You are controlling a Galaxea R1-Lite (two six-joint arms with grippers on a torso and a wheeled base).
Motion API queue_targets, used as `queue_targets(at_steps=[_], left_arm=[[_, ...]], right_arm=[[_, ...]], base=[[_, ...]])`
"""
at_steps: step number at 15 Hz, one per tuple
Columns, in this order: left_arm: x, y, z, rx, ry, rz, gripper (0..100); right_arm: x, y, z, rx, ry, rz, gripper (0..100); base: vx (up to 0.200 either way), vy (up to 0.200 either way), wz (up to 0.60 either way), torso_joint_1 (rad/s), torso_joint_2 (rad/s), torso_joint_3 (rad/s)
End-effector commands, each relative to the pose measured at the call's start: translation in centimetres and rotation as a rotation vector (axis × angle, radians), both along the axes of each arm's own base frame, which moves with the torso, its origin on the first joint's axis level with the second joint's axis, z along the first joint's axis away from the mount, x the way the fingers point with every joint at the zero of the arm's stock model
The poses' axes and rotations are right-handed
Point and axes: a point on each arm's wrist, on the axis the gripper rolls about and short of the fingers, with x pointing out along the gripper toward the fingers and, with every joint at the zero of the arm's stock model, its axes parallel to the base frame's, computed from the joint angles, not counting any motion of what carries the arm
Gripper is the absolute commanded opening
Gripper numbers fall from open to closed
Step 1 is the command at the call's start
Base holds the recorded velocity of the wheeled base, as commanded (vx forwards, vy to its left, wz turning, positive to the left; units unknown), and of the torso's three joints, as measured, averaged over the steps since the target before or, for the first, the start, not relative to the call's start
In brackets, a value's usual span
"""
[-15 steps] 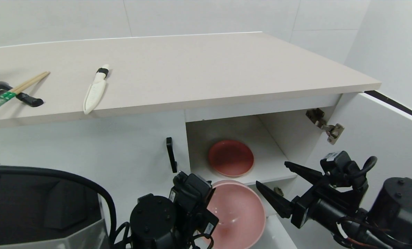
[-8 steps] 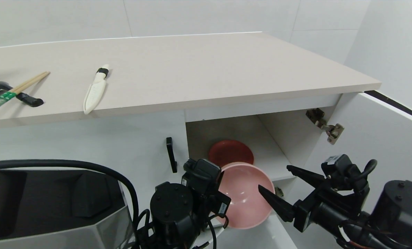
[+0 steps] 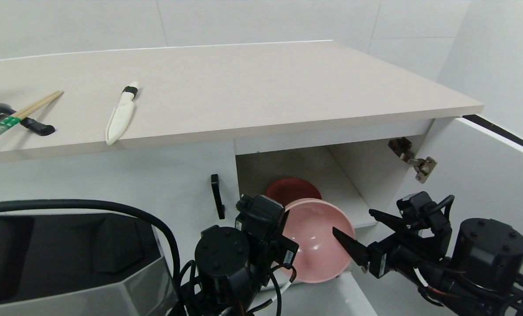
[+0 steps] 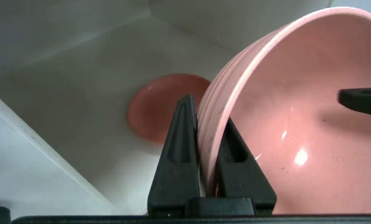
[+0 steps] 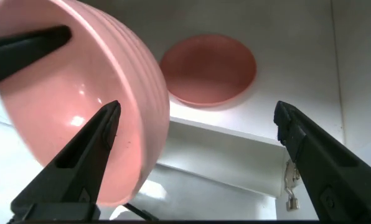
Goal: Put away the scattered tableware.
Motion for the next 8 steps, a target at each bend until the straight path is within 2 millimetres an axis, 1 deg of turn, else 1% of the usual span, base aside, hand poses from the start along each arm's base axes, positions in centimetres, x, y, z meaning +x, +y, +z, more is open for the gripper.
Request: queue_targets(at_steps=[1, 3, 8], left_arm=[[0.0, 0.0, 0.1, -0.003, -0.003, -0.001, 0], [0.2, -0.2, 0.2, -0.010, -0.009, 0.001, 0], [1.5, -2.5, 0.5, -0.065, -0.053, -0.005, 0]], right_arm=[[0.2, 0.1, -0.5, -0.010, 0.015, -0.001, 100], [0.3, 0.2, -0.4, -0.006, 0.010, -0.001, 100], [0.6, 0.2, -0.2, 0.004, -0.002, -0.007, 100]], base=[[0.000, 0.000, 0.00, 0.000, 0.00, 0.000], [0.000, 0.000, 0.00, 0.000, 0.00, 0.000], [0.000, 0.000, 0.00, 0.000, 0.00, 0.000]])
